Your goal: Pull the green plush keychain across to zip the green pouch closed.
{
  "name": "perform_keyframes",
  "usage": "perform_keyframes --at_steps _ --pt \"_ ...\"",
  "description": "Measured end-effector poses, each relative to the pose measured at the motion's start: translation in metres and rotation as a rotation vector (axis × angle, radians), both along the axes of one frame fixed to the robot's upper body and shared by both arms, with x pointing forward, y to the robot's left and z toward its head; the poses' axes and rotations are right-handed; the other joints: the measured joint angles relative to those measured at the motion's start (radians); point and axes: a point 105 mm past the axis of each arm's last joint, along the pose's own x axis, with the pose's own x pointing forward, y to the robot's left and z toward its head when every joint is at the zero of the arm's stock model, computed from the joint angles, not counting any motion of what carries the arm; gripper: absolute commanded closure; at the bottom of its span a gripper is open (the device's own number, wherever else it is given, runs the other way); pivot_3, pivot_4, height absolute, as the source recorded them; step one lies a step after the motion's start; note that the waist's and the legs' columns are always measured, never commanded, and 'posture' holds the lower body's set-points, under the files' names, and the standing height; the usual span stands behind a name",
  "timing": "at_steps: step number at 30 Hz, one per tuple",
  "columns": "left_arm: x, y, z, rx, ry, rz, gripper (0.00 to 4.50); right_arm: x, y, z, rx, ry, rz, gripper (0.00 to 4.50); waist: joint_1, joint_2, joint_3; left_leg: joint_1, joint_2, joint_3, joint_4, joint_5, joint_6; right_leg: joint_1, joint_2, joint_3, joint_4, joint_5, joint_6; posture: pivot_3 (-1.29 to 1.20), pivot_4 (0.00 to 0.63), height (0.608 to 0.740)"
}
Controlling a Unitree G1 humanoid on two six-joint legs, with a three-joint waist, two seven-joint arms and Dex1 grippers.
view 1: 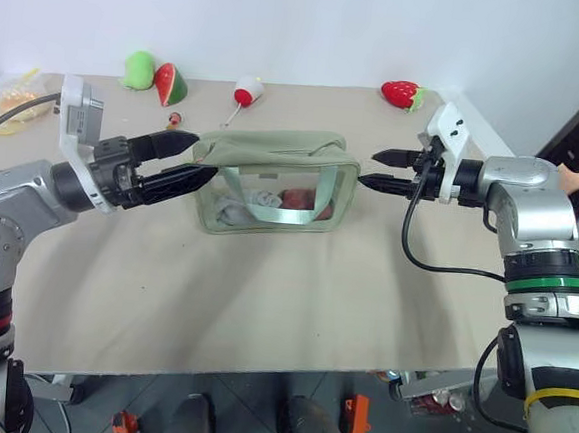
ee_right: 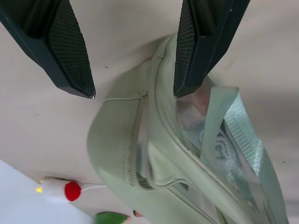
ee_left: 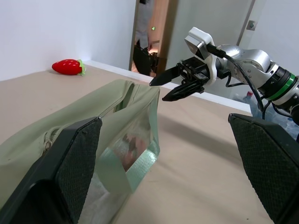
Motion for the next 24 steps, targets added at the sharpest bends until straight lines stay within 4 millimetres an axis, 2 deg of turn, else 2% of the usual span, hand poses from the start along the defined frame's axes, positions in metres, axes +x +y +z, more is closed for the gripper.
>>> perform_keyframes --at_steps 6,7,8,13,14,16,20,23,24 --pt "0.001 -0.003 -0.002 -0.023 0.005 -0.007 0.0 0.0 0.012 -0.007 -0.006 0.022 0.035 1.78 0.001 0.0 0.0 0.0 0.0 0.0 0.0 0.0 0.0 0.0 0.0 0.0 0.0 0.0 0.0 0.0 0.15 0.74" --pt "0.001 -0.003 -0.002 -0.023 0.006 -0.004 0.0 0.0 0.012 -0.007 -0.005 0.022 0.035 2.29 0.001 0.0 0.0 0.0 0.0 0.0 0.0 0.0 0.0 0.0 0.0 0.0 0.0 0.0 0.0 0.0 0.15 0.74" --pt "0.002 -0.002 -0.003 -0.026 0.01 0.001 0.0 0.001 0.014 -0.007 -0.001 0.024 0.035 2.52 0.0 0.0 0.0 0.0 0.0 0.0 0.0 0.0 0.0 0.0 0.0 0.0 0.0 0.0 0.0 0.0 0.15 0.74" --pt "0.005 0.002 -0.01 -0.036 0.038 0.041 0.0 0.001 0.018 -0.008 0.007 0.023 0.043 4.27 0.001 0.0 0.0 0.0 0.0 0.0 0.0 0.0 0.0 0.0 0.0 0.0 0.0 0.0 0.0 0.0 0.15 0.74" --pt "0.006 0.003 -0.01 -0.04 0.04 0.047 0.0 0.001 0.018 -0.008 0.007 0.023 0.045 4.48 0.001 0.0 0.0 0.0 0.0 0.0 0.0 0.0 0.0 0.0 0.0 0.0 0.0 0.0 0.0 0.0 0.15 0.74" --pt "0.011 0.008 -0.011 -0.065 0.054 0.079 0.0 0.001 0.018 -0.008 0.007 0.022 0.047 4.48 0.0 0.0 0.0 0.0 0.0 0.0 0.0 0.0 0.0 0.0 0.0 0.0 0.0 0.0 0.0 0.0 0.15 0.74" --pt "0.033 0.032 -0.018 -0.129 0.103 0.234 0.0 0.001 0.019 -0.008 0.009 0.021 0.049 4.48 0.0 0.0 0.0 0.001 0.0 0.0 0.0 0.0 0.0 0.0 0.001 0.0 0.001 0.0 0.0 0.0 0.15 0.74" --pt "0.061 0.059 -0.029 -0.134 0.174 0.418 0.0 0.001 0.02 -0.009 0.011 0.021 0.048 4.48 0.0 0.0 0.0 0.001 0.0 0.0 0.001 0.0 0.0 0.001 0.001 0.0 0.001 0.001 0.0 0.0 0.15 0.74" --pt "0.072 0.072 -0.039 -0.12 0.218 0.502 0.0 0.001 0.02 -0.009 0.013 0.02 0.044 4.48 -0.001 0.0 0.0 0.002 0.0 0.0 0.0 0.0 0.0 0.001 0.001 0.0 0.001 0.001 0.0 0.0 0.15 0.74"
